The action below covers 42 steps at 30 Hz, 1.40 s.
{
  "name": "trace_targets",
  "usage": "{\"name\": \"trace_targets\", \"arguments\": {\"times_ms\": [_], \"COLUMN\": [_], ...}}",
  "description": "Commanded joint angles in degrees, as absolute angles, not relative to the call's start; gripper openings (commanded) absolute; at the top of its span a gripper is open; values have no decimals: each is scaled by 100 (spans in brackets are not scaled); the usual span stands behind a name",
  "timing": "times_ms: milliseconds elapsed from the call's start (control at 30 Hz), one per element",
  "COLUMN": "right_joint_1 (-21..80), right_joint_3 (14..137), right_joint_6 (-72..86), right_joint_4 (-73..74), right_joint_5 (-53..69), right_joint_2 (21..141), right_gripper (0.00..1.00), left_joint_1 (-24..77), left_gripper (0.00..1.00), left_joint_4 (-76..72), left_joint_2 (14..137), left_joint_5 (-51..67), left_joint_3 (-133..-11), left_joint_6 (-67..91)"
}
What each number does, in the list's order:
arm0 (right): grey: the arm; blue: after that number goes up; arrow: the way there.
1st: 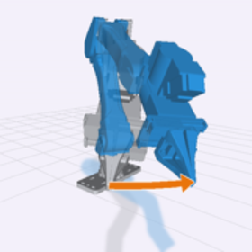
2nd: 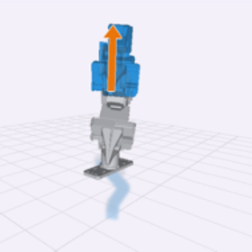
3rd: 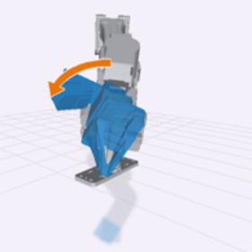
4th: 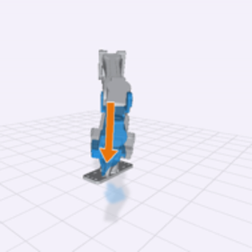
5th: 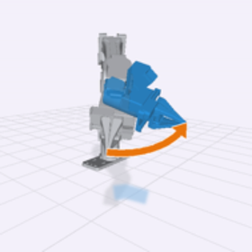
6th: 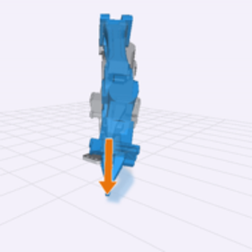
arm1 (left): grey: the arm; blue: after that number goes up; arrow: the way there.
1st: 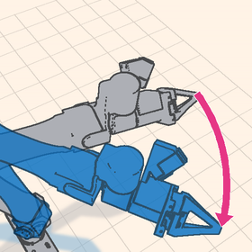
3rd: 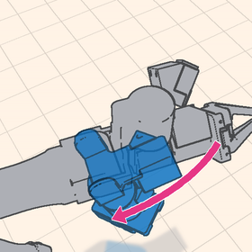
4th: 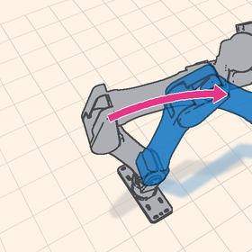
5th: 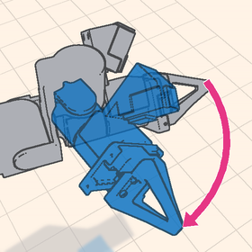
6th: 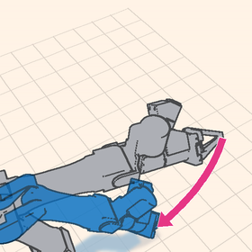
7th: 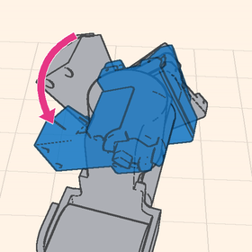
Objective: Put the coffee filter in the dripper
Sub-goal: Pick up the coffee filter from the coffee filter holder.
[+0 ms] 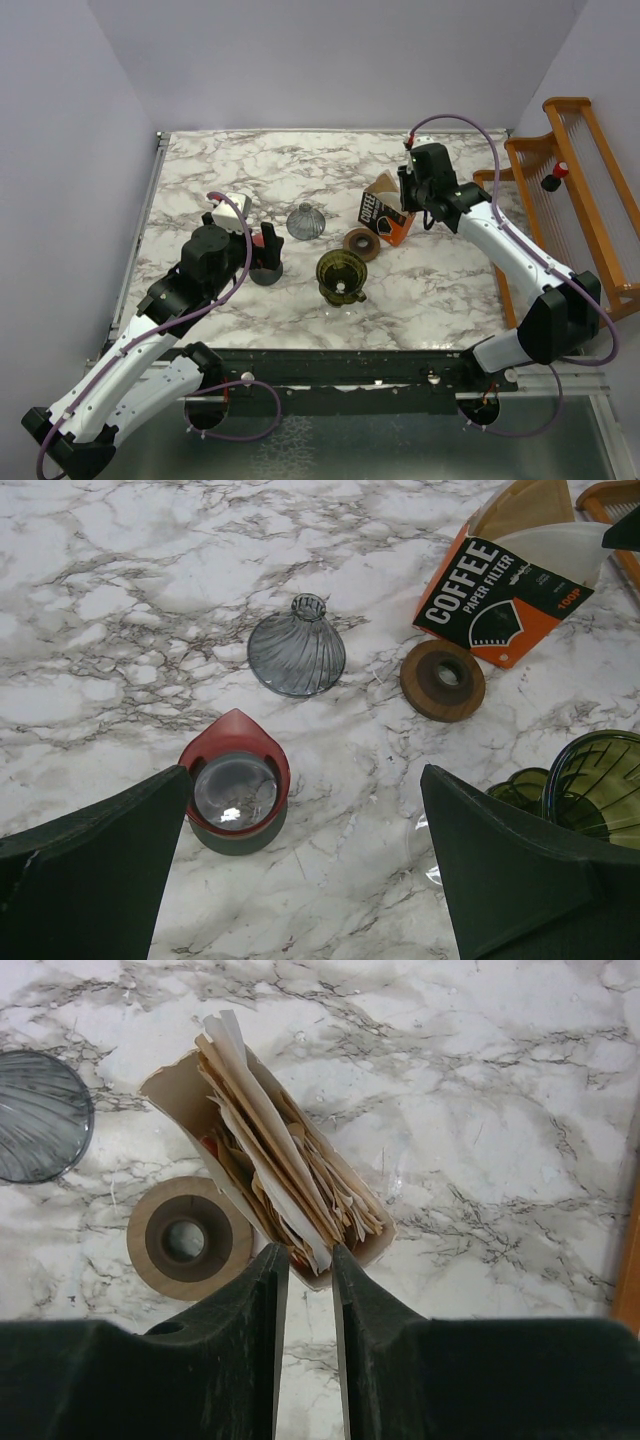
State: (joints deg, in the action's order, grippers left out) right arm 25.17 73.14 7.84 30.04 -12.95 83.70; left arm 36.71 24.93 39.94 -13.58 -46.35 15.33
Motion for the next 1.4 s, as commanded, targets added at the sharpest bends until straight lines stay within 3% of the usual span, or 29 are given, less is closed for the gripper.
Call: {"name": "trace_targets", "arguments": {"times_ms": [0, 200, 500, 1367], "right_joint_1": [2461, 2452, 2452, 2452], "right_joint_3": [7256, 7267, 7295, 7693], "right_joint_6": [756, 766, 781, 782], "right_joint_4": [2918, 2927, 2928, 3167], "right_joint_5": [-1239, -1234, -1196, -888], "right_joint_2": [8454, 8444, 8420, 8124], "right_gripper": [28, 20, 1, 1], "left_joint_1": [3647, 3647, 3643, 3639], "left_gripper": [99, 99, 99, 99], "left_joint_4": [2446, 2448, 2448, 2442], "left_joint_2": [3938, 3940, 3944, 3944], "left_joint_5": [-1503, -1503, -1497, -1477], "left_joint_3": [-4576, -4571, -4573, -4579], "left_joint_6": [1459, 1459, 1463, 1468]}}
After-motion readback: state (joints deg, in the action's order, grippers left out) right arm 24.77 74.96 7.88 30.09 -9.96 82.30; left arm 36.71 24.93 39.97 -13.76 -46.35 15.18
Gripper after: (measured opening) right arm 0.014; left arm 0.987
